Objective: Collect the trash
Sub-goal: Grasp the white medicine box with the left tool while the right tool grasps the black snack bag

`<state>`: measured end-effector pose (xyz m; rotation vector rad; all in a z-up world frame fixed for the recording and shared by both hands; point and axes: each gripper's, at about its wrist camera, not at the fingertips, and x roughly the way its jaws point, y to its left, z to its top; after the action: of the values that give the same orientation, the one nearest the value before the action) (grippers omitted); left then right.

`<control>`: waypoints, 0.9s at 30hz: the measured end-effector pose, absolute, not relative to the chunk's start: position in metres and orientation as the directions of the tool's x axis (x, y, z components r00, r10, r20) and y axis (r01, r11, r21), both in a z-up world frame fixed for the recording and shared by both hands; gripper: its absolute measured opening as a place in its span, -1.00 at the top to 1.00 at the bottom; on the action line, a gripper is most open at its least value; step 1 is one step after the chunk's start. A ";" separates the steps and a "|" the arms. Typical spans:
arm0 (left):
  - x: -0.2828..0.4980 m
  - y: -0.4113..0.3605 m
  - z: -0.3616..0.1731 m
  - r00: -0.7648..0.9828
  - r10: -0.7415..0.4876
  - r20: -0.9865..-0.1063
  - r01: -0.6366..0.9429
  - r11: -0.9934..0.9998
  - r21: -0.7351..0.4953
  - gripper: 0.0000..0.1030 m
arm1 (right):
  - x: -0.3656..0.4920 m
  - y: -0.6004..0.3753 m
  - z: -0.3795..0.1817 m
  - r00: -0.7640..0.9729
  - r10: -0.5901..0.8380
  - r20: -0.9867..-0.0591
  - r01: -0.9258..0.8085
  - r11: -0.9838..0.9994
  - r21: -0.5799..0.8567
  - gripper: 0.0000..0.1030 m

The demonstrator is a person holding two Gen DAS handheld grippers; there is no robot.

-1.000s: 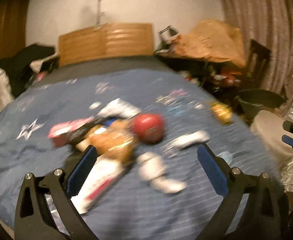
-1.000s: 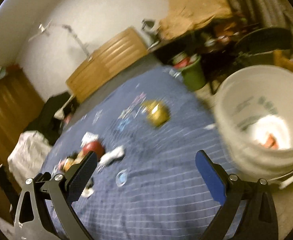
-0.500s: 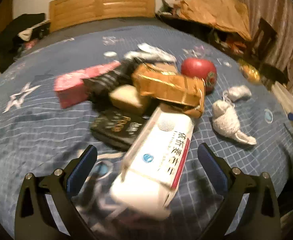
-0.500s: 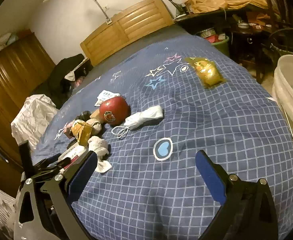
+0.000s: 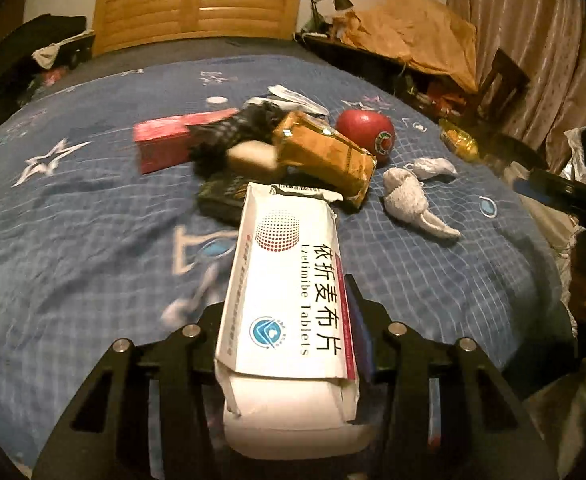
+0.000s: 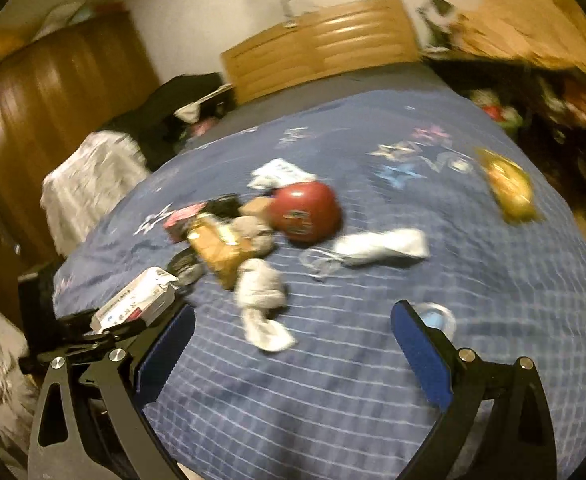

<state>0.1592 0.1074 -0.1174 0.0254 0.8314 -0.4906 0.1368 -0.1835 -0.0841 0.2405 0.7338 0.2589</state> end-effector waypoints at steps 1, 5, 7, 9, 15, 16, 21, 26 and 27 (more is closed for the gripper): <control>0.156 0.119 -0.115 0.587 -0.391 -0.709 0.404 0.900 -0.162 0.12 | 0.140 -0.174 -0.083 0.709 0.328 -0.625 -0.177 0.940 0.293 -0.90; 0.170 0.161 -0.114 0.659 -0.258 -0.706 0.242 0.962 -0.126 0.12 | 0.150 -0.132 -0.080 0.665 0.408 -0.626 -0.316 0.912 0.259 -0.90; 0.183 0.182 -0.119 0.676 -0.164 -0.718 0.133 0.986 -0.100 0.12 | 0.154 -0.104 -0.081 0.618 0.470 -0.631 -0.417 0.876 0.244 -0.87; 0.192 0.199 -0.125 0.675 -0.120 -0.728 0.066 0.993 -0.102 0.09 | 0.159 -0.075 -0.083 0.569 0.521 -0.637 -0.509 0.831 0.225 -0.67; 0.208 0.207 -0.142 0.661 -0.089 -0.745 0.030 0.995 -0.092 -0.59 | 0.200 -0.007 -0.105 0.521 0.477 -0.708 -0.585 0.803 0.111 -0.19; 0.210 0.207 -0.142 0.664 -0.091 -0.742 0.035 0.995 -0.091 -0.61 | 0.210 0.001 -0.110 0.524 0.457 -0.719 -0.588 0.805 0.083 -0.16; 0.222 0.204 -0.142 0.679 -0.119 -0.724 0.038 0.991 -0.127 -0.72 | 0.252 0.034 -0.137 0.504 0.351 -0.790 -0.605 0.796 -0.032 0.03; 0.227 0.202 -0.148 0.653 -0.134 -0.745 0.047 0.989 -0.137 -0.38 | 0.270 0.040 -0.156 0.488 0.325 -0.810 -0.594 0.804 -0.035 0.37; 0.227 0.202 -0.149 0.653 -0.123 -0.748 0.037 0.991 -0.131 -0.22 | 0.269 0.039 -0.155 0.489 0.338 -0.804 -0.595 0.803 -0.025 0.46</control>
<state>0.2268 0.2023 -0.1492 -0.1071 0.8554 -0.0914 0.2690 0.0385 -0.1545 -0.3196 0.8944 0.5785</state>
